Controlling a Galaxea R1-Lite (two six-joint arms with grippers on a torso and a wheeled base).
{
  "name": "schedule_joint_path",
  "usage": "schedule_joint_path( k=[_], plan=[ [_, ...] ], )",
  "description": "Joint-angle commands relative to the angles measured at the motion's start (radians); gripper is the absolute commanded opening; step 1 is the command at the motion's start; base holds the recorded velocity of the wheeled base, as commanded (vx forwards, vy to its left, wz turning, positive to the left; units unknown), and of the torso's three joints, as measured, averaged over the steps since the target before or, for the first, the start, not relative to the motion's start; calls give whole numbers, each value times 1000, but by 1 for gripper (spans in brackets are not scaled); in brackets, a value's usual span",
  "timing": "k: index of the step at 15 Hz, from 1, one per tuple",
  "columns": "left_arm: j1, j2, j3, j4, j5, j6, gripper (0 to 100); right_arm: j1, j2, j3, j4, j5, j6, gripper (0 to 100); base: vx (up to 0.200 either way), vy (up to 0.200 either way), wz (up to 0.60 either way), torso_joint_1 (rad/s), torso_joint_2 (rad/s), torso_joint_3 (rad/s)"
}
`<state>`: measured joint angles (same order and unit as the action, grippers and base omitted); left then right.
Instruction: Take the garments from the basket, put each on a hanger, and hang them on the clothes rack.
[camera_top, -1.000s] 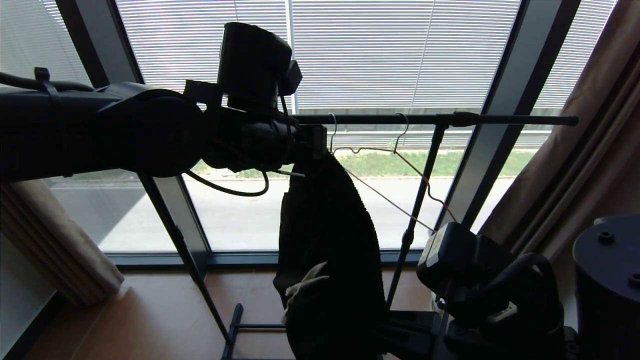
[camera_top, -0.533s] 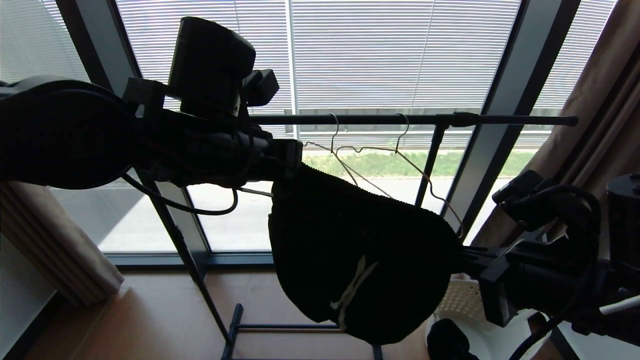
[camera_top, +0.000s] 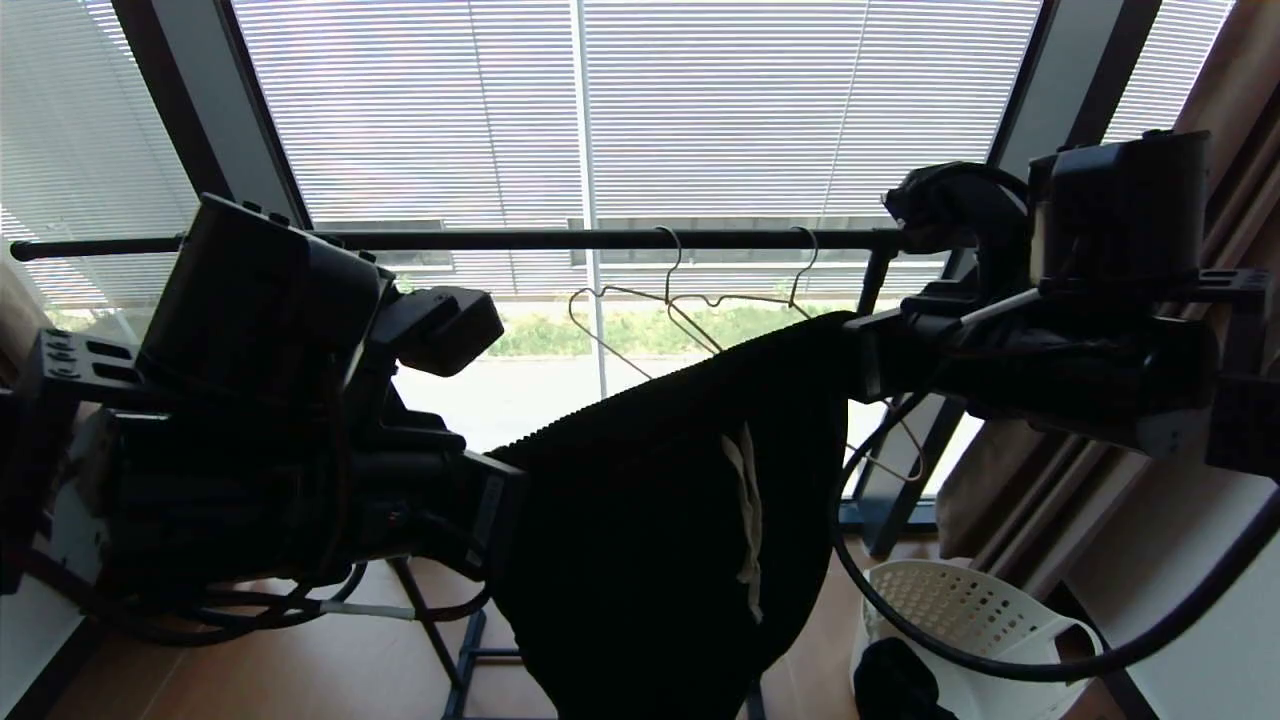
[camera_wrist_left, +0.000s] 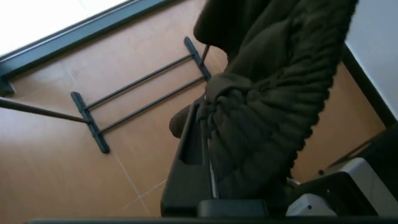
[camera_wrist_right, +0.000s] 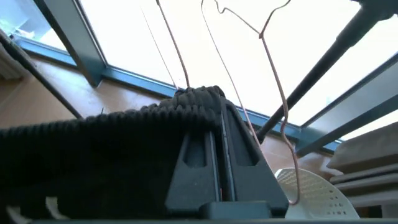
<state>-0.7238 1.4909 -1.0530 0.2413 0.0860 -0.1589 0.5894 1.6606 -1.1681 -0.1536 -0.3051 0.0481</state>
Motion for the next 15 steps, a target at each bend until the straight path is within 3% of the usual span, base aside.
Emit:
schedule_joint_path(
  k=[1, 3, 6, 11, 15],
  plan=[
    [-88, -44, 76, 1, 0, -27, 0, 4, 191, -197, 3, -35, 1, 0, 0, 0, 0, 0, 0, 0],
    [-170, -29, 82, -2, -3, -67, 0, 21, 254, -283, 5, -37, 3, 0, 0, 0, 0, 0, 0, 0],
    [-270, 68, 67, -53, -29, -79, 0, 72, 291, -314, -3, -37, 29, 0, 0, 0, 0, 0, 0, 0],
    [-338, 155, 16, -128, -29, -125, 0, 136, 281, -320, -4, -35, 64, 0, 0, 0, 0, 0, 0, 0],
    [-315, 138, 31, -125, -22, -146, 0, 141, 231, -294, 2, -35, 110, 0, 0, 0, 0, 0, 0, 0]
  ],
)
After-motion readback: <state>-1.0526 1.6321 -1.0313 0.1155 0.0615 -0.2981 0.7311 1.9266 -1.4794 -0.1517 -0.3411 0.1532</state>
